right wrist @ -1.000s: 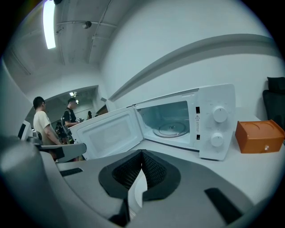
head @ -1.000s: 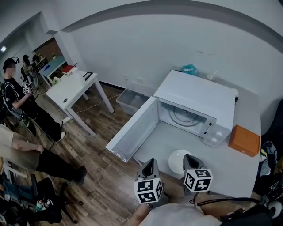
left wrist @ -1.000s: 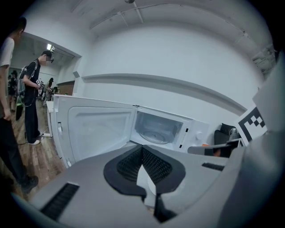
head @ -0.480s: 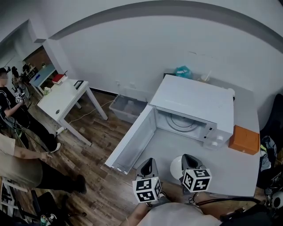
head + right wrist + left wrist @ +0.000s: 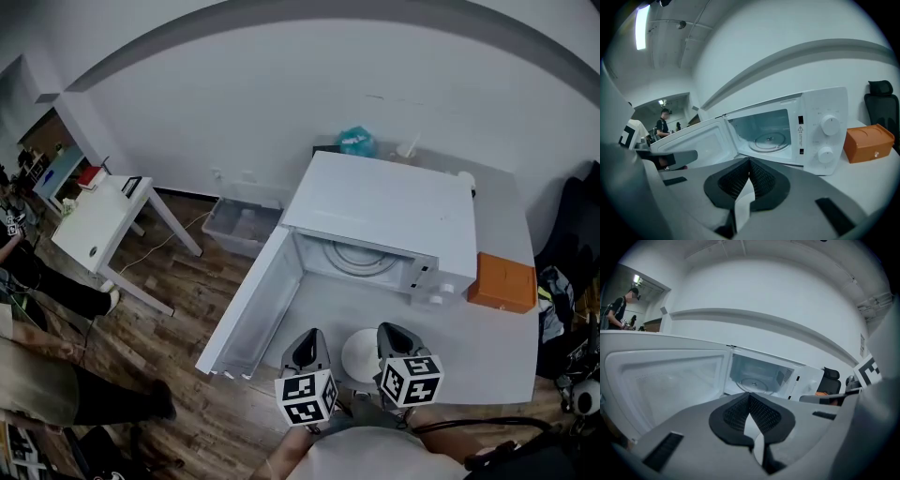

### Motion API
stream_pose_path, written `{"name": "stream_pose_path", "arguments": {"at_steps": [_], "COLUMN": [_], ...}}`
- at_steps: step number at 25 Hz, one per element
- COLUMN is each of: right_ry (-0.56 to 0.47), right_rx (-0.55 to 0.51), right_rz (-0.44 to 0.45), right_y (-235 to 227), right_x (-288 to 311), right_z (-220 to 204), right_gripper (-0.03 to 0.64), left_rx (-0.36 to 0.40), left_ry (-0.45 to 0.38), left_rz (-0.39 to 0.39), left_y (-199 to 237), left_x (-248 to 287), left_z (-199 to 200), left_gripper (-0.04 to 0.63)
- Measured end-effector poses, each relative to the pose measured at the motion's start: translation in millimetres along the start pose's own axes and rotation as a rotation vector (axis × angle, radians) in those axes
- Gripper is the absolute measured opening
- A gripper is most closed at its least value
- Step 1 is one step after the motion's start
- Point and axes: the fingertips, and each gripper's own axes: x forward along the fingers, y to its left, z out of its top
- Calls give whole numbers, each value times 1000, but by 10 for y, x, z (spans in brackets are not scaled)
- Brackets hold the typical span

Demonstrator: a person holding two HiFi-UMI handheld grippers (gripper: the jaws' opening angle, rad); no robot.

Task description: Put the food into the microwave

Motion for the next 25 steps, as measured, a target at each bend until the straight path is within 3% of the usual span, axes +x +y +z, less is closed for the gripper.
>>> {"name": "stream_pose_path", "arguments": {"at_steps": [8,25], "right_ry": [-9,17], "right_rx": [-15,15], "right_rz": [33,-19], "right_y": [-50,-387], "right_x": [91,105], "right_z": [95,-20], "right_gripper": [17,20], "left_rx": [23,27], "left_ry": [31,104], "left_rz": [-42,-90], "left_y": [-294,-493], "left_x": [279,519], "left_z": [3,-181], "left_gripper": [2,4]}}
